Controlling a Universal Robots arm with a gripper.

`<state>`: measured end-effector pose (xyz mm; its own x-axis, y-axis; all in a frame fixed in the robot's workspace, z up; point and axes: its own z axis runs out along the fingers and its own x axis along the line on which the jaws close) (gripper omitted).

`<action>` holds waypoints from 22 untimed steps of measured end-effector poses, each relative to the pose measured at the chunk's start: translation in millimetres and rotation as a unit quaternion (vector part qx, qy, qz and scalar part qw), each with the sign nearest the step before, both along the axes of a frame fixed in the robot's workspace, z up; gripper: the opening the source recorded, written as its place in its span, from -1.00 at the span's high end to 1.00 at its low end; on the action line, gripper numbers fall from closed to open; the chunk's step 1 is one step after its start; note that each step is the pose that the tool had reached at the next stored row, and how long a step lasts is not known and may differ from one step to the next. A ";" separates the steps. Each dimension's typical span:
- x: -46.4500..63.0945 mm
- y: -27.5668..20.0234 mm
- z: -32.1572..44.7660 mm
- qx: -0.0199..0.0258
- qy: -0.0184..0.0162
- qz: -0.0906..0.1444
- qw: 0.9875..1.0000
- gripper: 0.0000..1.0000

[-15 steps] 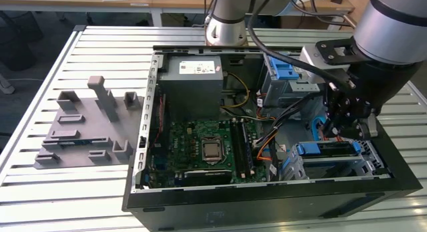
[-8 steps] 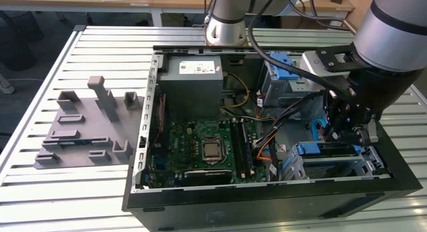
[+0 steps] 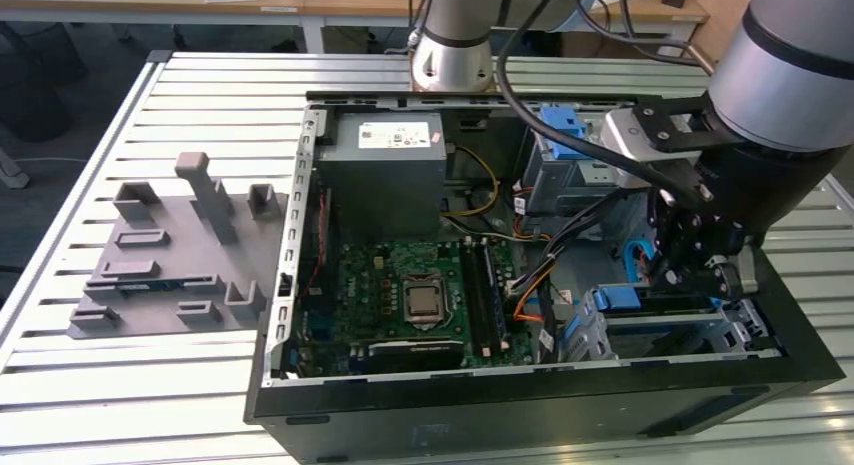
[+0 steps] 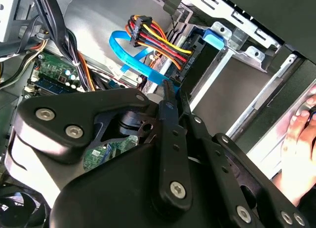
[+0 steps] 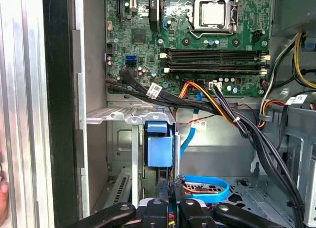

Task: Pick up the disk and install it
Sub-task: 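Insert the second disk wire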

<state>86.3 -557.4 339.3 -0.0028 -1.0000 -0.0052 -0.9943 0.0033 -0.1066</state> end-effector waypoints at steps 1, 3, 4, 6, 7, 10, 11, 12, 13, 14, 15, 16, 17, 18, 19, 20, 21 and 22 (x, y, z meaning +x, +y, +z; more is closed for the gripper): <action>0.0 -0.2 -0.2 0.000 0.000 0.000 1.000 0.68; 0.0 -0.6 -0.9 0.000 0.000 0.000 1.000 0.68; 0.0 -0.8 -1.4 0.000 0.000 0.000 1.000 0.68; 0.0 -0.9 -2.2 0.000 0.000 0.000 1.000 0.68; 0.0 -0.9 -2.6 0.000 0.000 0.000 1.000 0.68; 0.0 -1.0 -3.7 0.000 0.000 0.000 1.000 0.68; 0.0 -1.0 -4.0 0.000 0.000 0.000 1.000 0.68; 0.0 -1.0 -4.2 0.000 0.000 0.000 1.000 0.68; 0.0 -1.0 -4.5 0.000 0.000 0.000 1.000 0.68; 0.1 -1.0 -4.7 0.000 0.000 0.000 1.000 0.68; 0.0 -1.1 -4.9 0.000 0.000 -0.001 1.000 0.68; 0.1 -1.1 -5.1 0.000 0.000 -0.001 1.000 0.68; 0.1 -1.1 -5.2 0.000 0.000 -0.001 1.000 0.68; 0.3 -1.1 -5.5 0.000 0.000 -0.001 1.000 0.68; 0.6 -1.1 -5.6 0.000 0.000 -0.001 1.000 0.68; 0.7 -1.1 -5.7 0.000 0.000 -0.001 1.000 0.68; 0.8 -1.1 -5.7 0.000 0.000 -0.001 1.000 0.68; 0.9 -1.1 -5.8 0.000 0.000 -0.001 1.000 0.68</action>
<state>87.1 -558.5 333.6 -0.0048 -1.0000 -0.0057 -0.9942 0.0054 -0.1073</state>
